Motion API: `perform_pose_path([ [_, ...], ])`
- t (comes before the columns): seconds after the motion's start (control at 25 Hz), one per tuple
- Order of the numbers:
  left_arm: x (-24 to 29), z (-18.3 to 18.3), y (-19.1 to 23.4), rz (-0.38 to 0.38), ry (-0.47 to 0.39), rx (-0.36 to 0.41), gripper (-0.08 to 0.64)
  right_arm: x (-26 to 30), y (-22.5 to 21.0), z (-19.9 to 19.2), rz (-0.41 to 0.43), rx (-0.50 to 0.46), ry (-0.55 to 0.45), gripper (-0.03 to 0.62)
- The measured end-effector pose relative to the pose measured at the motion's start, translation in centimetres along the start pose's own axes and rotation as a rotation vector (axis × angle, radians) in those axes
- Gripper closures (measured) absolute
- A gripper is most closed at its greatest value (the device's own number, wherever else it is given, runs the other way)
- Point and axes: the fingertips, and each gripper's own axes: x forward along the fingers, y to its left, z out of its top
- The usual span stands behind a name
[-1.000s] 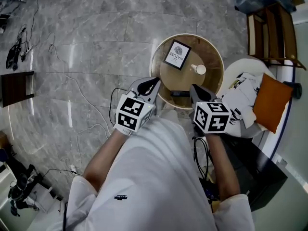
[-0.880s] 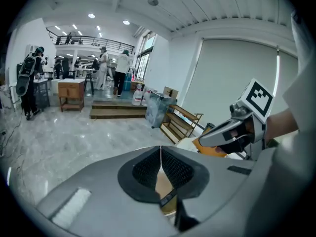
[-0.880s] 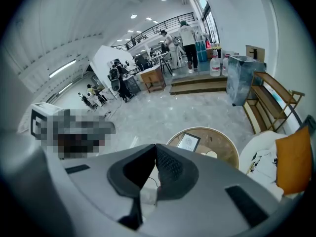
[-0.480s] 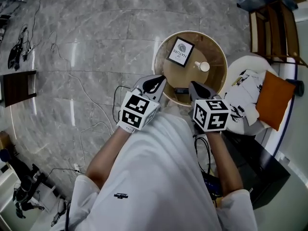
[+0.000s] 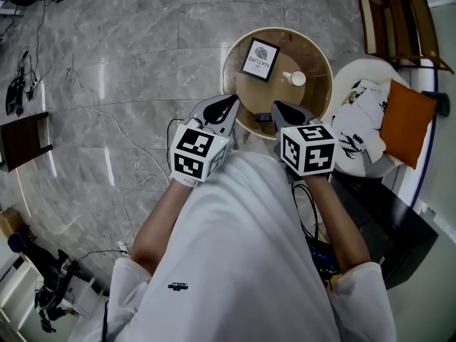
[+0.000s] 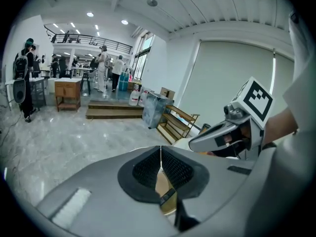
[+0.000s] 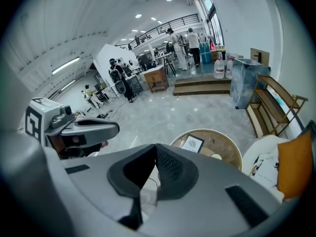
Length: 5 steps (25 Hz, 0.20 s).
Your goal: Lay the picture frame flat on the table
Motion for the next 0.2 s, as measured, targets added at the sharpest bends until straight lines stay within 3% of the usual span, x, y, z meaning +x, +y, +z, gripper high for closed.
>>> perform_pose_path([
  [0.2, 0.00, -0.08, 0.43, 0.010, -0.011, 0.003, 0.551, 0.52, -0.26, 0.08, -0.001, 0.005, -0.017, 0.588],
])
